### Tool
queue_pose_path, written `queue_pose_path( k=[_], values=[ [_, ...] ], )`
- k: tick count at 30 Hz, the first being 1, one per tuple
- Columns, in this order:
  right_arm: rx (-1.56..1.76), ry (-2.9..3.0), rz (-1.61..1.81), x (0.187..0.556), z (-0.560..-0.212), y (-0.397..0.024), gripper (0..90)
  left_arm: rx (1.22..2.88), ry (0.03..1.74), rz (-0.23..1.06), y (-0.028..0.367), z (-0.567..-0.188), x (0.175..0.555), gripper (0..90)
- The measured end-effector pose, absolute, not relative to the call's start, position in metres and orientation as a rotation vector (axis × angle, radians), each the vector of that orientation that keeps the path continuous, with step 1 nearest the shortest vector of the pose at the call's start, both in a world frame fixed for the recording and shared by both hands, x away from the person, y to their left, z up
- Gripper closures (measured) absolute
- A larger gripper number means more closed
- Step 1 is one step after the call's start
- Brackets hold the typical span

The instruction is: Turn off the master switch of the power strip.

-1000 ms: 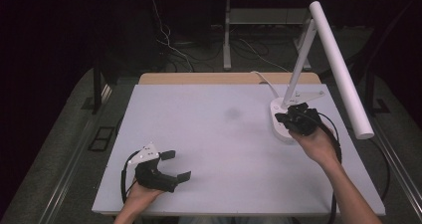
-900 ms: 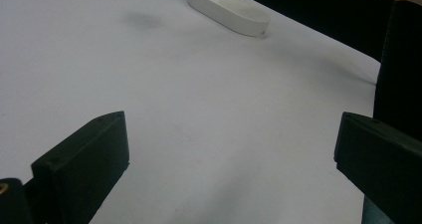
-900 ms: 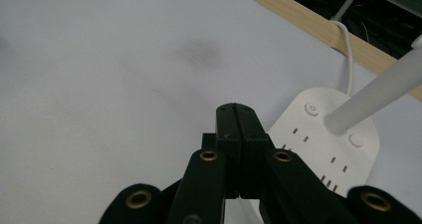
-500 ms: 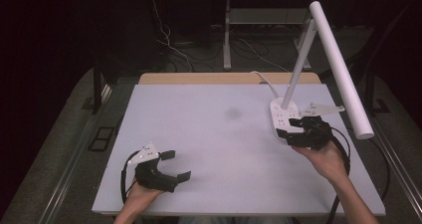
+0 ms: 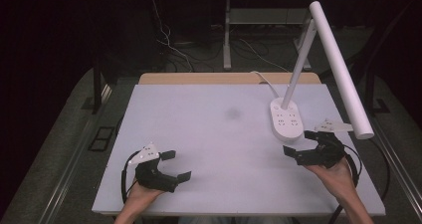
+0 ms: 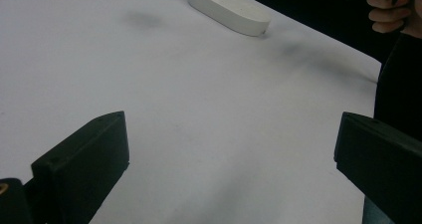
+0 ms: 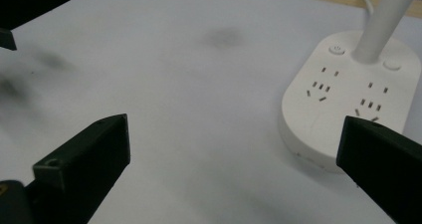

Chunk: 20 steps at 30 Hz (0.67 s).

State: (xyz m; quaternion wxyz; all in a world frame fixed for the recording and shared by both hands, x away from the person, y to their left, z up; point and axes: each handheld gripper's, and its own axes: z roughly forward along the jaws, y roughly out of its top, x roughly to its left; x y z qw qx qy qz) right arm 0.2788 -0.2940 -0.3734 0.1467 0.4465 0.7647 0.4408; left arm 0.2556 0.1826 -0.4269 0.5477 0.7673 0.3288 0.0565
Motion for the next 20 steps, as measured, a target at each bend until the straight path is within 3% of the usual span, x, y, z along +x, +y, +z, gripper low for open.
queue_pose_path(
  k=[20],
  values=[
    [1.317,2.228,1.310,0.244,-0.418,-0.301,0.0,1.825,0.781,0.138,0.183,-0.427,0.256,0.0]
  ],
)
